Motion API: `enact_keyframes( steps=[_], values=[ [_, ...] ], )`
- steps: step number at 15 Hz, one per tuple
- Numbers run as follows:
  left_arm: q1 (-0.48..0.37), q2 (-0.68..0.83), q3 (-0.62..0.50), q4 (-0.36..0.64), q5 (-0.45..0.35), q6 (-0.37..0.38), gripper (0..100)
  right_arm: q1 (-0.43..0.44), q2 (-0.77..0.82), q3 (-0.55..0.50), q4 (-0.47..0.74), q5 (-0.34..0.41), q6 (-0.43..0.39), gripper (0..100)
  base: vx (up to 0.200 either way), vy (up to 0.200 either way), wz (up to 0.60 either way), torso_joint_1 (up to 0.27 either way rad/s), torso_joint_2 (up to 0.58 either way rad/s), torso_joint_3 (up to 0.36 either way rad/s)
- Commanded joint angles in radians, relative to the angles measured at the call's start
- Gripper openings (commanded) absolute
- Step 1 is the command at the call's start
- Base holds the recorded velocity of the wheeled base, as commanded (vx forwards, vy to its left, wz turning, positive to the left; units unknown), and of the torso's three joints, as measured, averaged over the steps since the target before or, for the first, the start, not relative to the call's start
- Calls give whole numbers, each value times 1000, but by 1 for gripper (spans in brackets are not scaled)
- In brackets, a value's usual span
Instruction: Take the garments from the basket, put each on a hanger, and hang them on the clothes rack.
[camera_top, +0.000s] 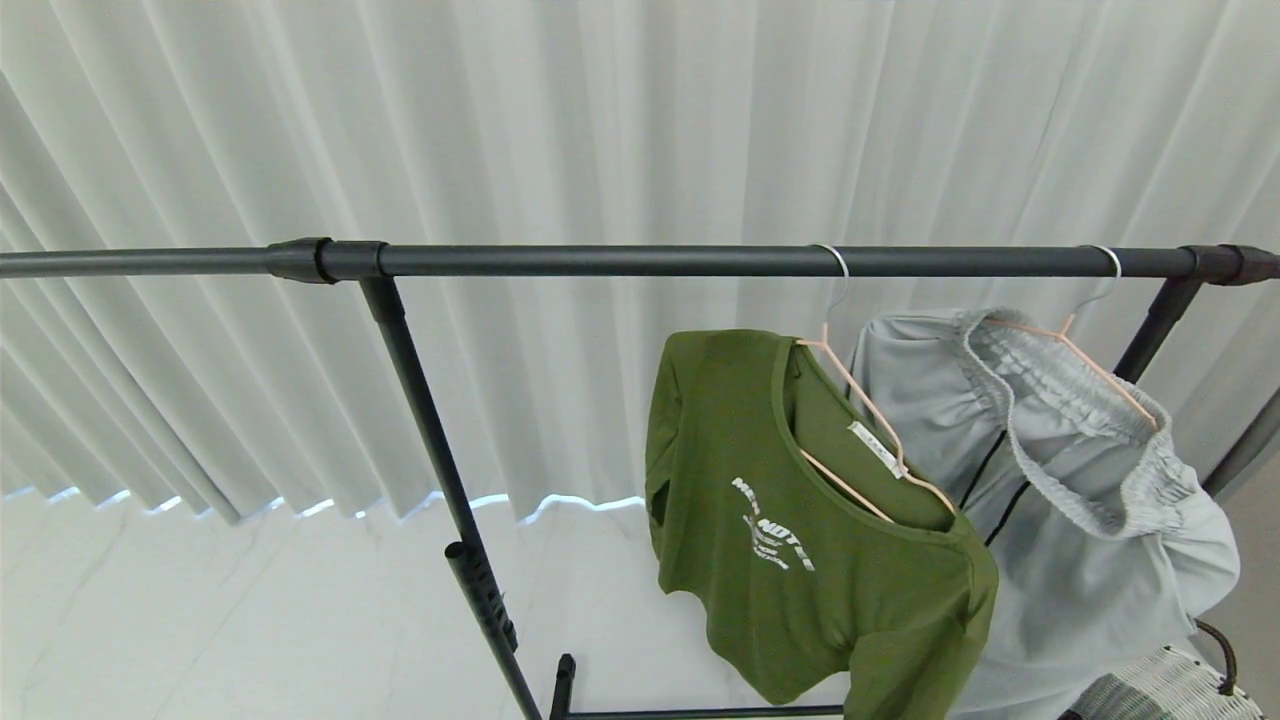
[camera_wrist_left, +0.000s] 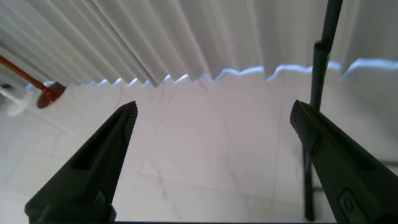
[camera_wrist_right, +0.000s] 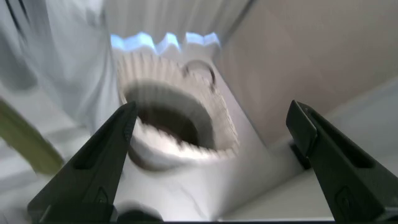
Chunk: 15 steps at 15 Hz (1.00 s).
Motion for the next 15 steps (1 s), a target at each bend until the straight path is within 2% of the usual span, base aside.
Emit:
enact_keyframes(
  steps=[1,2,6,8,9,12,13,15],
  values=[
    [1,-71,2,0,12,-9,100,-1,-6,250,-318,8,21,100,0,0,0,0,0,0],
    [1,-71,2,0,12,-9,100,4,-8,322,-510,23,18,100,0,0,0,0,0,0],
    [1,-71,10,-8,3,-54,100,8,-13,322,-492,31,11,100,0,0,0,0,0,0],
    [-1,-73,13,-23,-42,-58,100,8,-13,322,-492,31,9,100,0,0,0,0,0,0],
    [1,-73,13,-23,-114,-106,100,8,-13,322,-492,31,14,100,0,0,0,0,0,0],
    [1,-70,13,-17,-263,-167,100,8,-13,322,-492,34,4,100,0,0,0,0,0,0],
    [-1,-70,13,46,-284,-175,100,10,-14,322,-492,60,4,100,0,0,0,0,0,0],
    [-11,-71,13,47,-284,-184,100,20,-25,322,-490,150,6,100,0,0,0,0,0,0]
  ],
)
